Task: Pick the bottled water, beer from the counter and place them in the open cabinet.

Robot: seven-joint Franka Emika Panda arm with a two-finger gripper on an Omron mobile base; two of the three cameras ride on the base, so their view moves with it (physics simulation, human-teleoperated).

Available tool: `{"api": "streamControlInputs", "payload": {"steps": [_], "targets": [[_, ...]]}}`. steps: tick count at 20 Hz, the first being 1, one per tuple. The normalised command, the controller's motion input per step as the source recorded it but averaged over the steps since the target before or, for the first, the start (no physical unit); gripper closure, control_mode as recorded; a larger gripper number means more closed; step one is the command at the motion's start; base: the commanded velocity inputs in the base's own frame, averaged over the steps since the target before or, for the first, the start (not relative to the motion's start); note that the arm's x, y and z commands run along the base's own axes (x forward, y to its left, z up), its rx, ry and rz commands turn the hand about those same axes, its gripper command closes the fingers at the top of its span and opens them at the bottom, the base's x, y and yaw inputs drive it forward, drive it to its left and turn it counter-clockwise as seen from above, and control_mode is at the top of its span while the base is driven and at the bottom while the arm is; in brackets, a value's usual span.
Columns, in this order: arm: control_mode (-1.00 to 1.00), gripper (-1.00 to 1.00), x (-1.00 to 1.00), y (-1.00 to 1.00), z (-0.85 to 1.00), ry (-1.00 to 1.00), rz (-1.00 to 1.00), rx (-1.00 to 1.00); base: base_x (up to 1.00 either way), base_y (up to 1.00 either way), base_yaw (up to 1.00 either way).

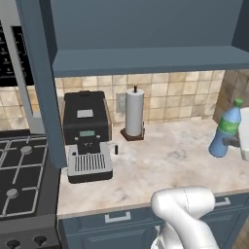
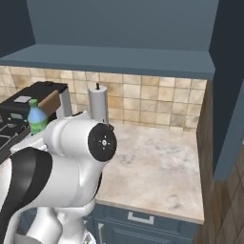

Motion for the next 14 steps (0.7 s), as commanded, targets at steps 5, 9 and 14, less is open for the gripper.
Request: {"api": "streamControlInputs", "payload": {"steps": [5, 9, 14], "targets": [[-1.00, 1.00, 0.00, 0.43, 0.47, 0.01, -0.10, -0.01, 0.00, 0.00, 0.00], [-1.00, 1.00, 0.02, 0.33, 0.24, 0.02, -0.13, -0.07, 0.00, 0.00, 0.00], [-1.00, 1.00, 0.25, 0.20, 0.60, 0.13, -0.18, 0.00, 0.00, 0.00, 0.00]]}}
